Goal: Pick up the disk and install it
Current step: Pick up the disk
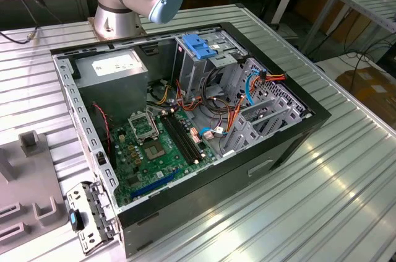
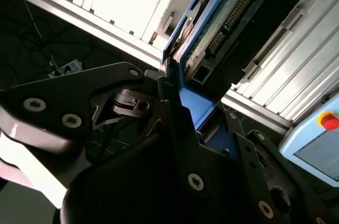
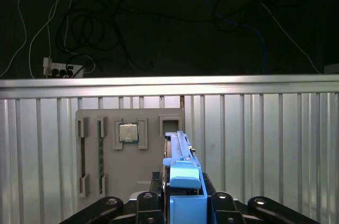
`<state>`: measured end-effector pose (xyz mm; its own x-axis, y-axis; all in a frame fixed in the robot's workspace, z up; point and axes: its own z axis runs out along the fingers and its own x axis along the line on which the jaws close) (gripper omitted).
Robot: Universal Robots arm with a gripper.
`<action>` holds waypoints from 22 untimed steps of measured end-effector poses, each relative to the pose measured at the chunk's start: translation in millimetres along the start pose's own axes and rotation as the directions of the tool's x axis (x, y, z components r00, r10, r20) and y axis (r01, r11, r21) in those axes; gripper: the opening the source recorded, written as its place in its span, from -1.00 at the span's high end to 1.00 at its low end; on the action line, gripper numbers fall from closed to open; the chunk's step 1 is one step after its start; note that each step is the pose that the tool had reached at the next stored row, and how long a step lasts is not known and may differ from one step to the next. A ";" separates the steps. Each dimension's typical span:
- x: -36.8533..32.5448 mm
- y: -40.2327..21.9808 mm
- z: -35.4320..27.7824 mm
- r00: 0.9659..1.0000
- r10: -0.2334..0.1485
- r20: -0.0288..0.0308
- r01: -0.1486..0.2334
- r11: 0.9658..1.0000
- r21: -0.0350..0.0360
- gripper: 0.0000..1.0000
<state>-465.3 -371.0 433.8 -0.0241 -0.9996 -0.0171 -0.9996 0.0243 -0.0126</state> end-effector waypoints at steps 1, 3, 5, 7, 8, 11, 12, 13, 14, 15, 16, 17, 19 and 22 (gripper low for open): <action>0.0 0.0 -0.7 1.000 0.000 0.000 0.000 1.000 0.000 0.25; 0.0 0.0 -2.4 1.000 0.000 0.000 0.000 1.000 0.000 0.25; -0.1 -0.1 -3.5 1.000 0.000 0.000 0.000 1.000 0.000 0.25; -0.1 -0.1 -4.7 1.000 0.000 0.000 0.000 1.000 0.000 0.25; -0.1 -0.1 -5.2 1.000 0.000 0.000 0.000 1.000 0.000 0.25; -0.1 -0.1 -7.2 1.000 0.000 0.000 0.000 1.000 0.000 0.25; -0.1 -0.1 -7.8 1.000 0.000 0.000 0.000 1.000 0.000 0.25; -0.1 -0.1 -8.3 1.000 0.000 0.000 0.000 1.000 0.000 0.25; -0.1 -0.1 -8.9 1.000 0.000 0.000 0.000 1.000 0.000 0.25; -0.1 -0.1 -9.5 1.000 0.000 0.000 0.000 1.000 0.000 0.25; -0.2 -0.1 -10.1 1.000 0.000 0.000 0.000 1.000 0.000 0.25; -0.2 -0.2 -10.7 1.000 0.000 0.000 0.000 1.000 0.000 0.25; -0.2 -0.2 -12.4 1.000 0.000 0.000 0.000 1.000 0.000 0.25; -0.2 -0.2 -14.1 1.000 0.000 0.000 0.000 1.000 0.000 0.25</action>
<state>-465.3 -371.0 447.9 -0.0241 -0.9996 -0.0172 -0.9996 0.0243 -0.0127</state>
